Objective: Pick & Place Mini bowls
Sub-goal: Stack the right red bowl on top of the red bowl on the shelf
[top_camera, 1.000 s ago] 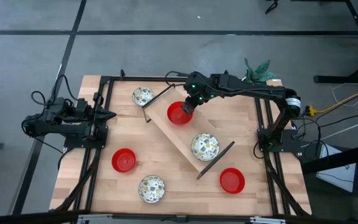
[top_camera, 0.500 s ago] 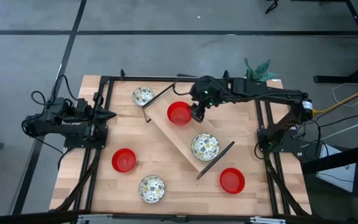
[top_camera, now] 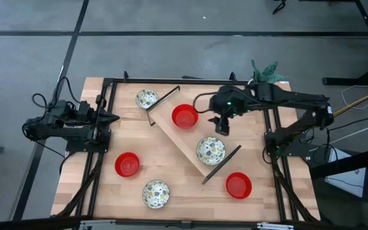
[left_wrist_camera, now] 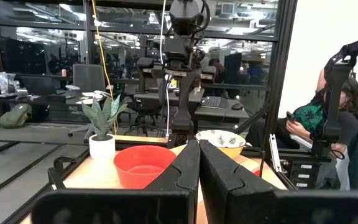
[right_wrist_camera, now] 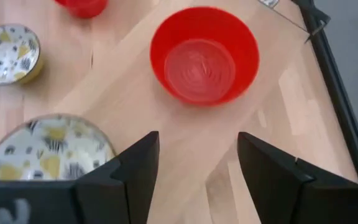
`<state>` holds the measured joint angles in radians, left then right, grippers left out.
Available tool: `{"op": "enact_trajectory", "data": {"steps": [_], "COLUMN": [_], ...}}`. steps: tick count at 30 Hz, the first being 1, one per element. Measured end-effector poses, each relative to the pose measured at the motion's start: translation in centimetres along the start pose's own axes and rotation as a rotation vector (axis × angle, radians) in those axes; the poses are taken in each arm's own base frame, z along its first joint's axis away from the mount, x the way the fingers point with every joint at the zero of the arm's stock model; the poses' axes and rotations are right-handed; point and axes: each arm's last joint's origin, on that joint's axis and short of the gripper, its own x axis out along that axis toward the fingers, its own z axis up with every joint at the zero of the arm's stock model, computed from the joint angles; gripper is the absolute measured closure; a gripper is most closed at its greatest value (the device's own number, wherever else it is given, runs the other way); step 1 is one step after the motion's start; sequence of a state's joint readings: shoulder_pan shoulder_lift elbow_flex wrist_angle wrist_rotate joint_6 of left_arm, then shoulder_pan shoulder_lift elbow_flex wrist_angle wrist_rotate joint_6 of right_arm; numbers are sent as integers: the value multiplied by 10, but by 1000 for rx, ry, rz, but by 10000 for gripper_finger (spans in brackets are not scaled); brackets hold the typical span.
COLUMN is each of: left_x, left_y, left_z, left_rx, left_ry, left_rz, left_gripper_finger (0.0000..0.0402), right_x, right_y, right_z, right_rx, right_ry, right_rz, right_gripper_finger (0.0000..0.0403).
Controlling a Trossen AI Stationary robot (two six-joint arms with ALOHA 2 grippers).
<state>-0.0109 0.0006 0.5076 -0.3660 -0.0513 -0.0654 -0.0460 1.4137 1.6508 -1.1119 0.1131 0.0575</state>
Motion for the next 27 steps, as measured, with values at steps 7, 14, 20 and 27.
{"op": "enact_trajectory", "data": {"steps": [7,14,20,27], "left_x": [0,0,0,0], "left_y": [0,0,0,0], "left_z": [0,0,0,0], "left_rx": [0,0,0,0], "left_ry": [0,0,0,0], "left_rz": [0,0,0,0], "left_gripper_finger": [398,398,398,398], "right_x": [-17,-27,-43,-50], "right_y": [-3,5,11,18], "right_z": [-32,-68,-90,-113], "right_rx": [-24,-58,-73,-76], "right_ry": [56,141,188,228], "right_rz": [1,104,138,168], "right_gripper_finger": [186,186,186,186]}}
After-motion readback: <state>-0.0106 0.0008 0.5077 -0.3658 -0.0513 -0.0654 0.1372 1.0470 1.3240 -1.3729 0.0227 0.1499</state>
